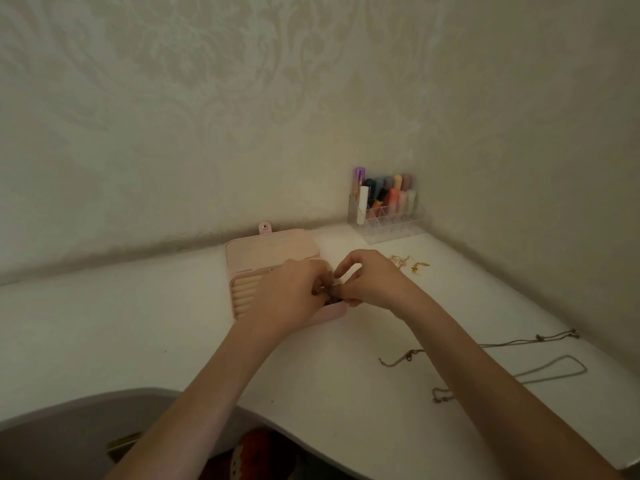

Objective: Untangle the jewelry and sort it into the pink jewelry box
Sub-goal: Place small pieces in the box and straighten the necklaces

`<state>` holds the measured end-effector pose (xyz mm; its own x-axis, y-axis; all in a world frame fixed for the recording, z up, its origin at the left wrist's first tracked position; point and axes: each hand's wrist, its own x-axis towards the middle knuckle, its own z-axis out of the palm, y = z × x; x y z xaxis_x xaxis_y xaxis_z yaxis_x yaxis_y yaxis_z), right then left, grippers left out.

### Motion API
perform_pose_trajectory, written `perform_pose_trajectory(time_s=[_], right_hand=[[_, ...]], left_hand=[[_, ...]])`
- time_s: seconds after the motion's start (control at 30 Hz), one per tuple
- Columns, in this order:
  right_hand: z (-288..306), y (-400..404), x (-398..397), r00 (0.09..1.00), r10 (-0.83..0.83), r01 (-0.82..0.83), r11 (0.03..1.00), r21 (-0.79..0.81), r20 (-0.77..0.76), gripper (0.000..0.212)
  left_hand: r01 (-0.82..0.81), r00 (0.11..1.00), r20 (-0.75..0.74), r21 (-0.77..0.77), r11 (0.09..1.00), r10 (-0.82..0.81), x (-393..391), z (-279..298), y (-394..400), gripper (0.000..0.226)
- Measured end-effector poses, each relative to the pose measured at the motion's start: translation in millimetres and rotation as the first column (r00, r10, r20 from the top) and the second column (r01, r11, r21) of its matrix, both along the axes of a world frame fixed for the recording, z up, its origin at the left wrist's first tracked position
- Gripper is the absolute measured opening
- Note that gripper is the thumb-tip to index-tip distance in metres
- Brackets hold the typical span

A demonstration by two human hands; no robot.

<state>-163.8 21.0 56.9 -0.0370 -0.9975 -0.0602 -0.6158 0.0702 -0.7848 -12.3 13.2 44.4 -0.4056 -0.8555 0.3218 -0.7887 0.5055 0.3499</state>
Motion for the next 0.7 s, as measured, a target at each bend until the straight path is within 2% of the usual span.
perform_pose_trajectory(time_s=[0.17,0.27,0.4,0.5,0.6,0.7], right_hand=[[3,-3,11,0.971,0.026,-0.035,0.999,-0.038,-0.237,0.023],[-1,-6,14,0.959,0.019,-0.036,0.998,-0.056,-0.282,0.017],[-10,-5,13,0.971,-0.019,-0.010,0.993,-0.121,-0.240,0.022],[-8,1,1,0.993,-0.036,0.021,0.992,-0.123,-0.115,0.025],[-3,7,-27,0.992,-0.123,0.118,0.985,-0.124,-0.032,0.022],[-3,17,-68,0.969,-0.244,0.237,0.956,-0.174,-0.022,0.014]], left_hand=[[0.004,0.999,0.037,-0.066,0.998,-0.002,-2,-7,-5,0.028],[0.018,0.998,0.061,-0.088,0.996,-0.013,-3,-8,-5,0.023],[0.068,0.997,0.049,-0.113,0.991,-0.063,-2,-10,-6,0.009],[0.126,0.992,-0.007,-0.100,0.987,-0.128,0,-16,-10,0.003],[0.159,0.982,-0.090,-0.087,0.984,-0.166,-1,-23,-15,0.018],[0.183,0.948,-0.253,-0.065,0.981,-0.193,-3,-26,-16,0.018]])
